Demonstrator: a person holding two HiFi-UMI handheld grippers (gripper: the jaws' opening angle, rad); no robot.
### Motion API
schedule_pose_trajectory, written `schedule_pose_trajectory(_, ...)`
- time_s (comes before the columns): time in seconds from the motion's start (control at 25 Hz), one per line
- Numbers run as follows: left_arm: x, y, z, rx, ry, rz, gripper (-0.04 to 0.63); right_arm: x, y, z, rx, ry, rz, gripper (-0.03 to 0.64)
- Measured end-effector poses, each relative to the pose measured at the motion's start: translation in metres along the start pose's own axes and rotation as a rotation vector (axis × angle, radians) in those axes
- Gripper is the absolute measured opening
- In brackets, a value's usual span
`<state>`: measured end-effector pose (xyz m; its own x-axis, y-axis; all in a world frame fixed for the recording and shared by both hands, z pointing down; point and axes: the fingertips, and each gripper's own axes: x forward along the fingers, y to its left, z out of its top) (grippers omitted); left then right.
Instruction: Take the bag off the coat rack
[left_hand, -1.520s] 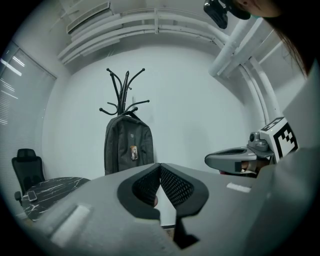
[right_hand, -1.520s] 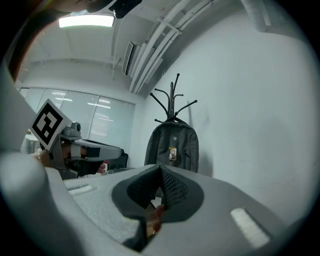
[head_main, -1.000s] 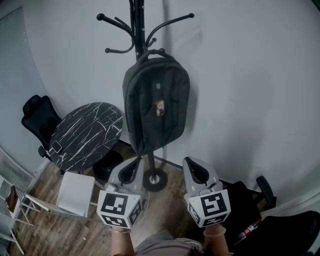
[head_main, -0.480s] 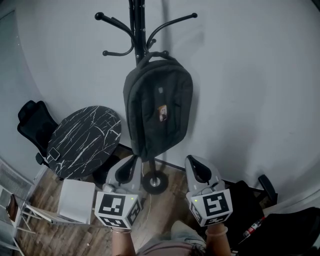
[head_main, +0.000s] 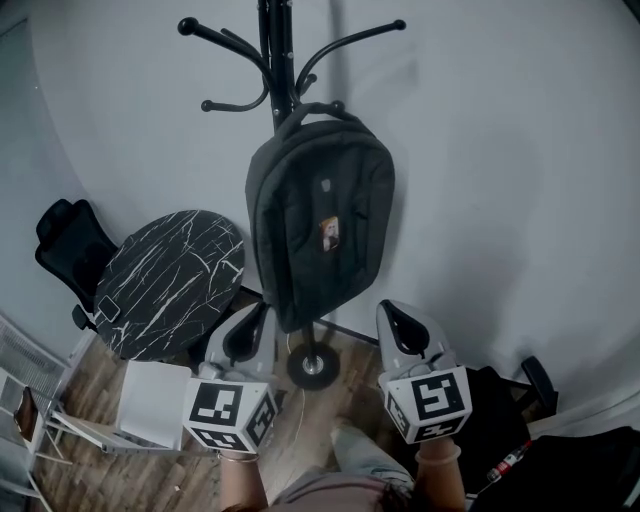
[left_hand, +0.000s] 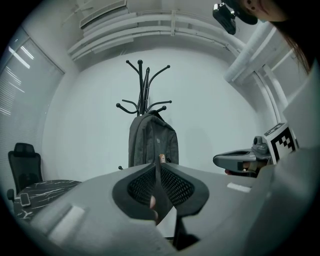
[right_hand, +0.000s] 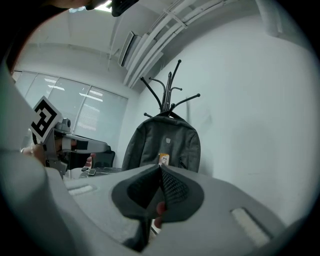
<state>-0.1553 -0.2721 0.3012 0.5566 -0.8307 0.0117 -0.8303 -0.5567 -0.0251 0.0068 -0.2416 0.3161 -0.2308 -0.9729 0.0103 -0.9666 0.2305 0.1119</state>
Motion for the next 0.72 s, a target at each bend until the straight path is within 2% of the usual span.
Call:
schedule_pose_trajectory(0.16, 0.014, 0.008, 0.002, 0.007, 0.003, 0.027, 0.022, 0.017, -0.013, -0.001, -0.013, 0.012, 0.009, 0.003)
schedule_pose_trajectory(0.24, 0.021, 0.012, 0.002, 0.009, 0.006, 0.042, 0.057, 0.026, -0.019, -0.003, -0.014, 0.020, 0.016, 0.003)
schedule_pose_trajectory(0.36, 0.030, 0.018, 0.001, 0.009, 0.011, 0.066, 0.057, 0.039, -0.029, -0.006, -0.013, 0.029, 0.027, 0.003)
schedule_pose_trajectory(0.44, 0.035, 0.021, 0.000, 0.006, 0.015, 0.080, 0.061, 0.049, -0.035, -0.009, -0.011, 0.035, 0.040, 0.039)
schedule_pose_trajectory(0.72, 0.053, 0.035, -0.004, 0.000, 0.033, 0.135, 0.080, 0.077, -0.055, -0.017, -0.012, 0.051, 0.059, 0.054)
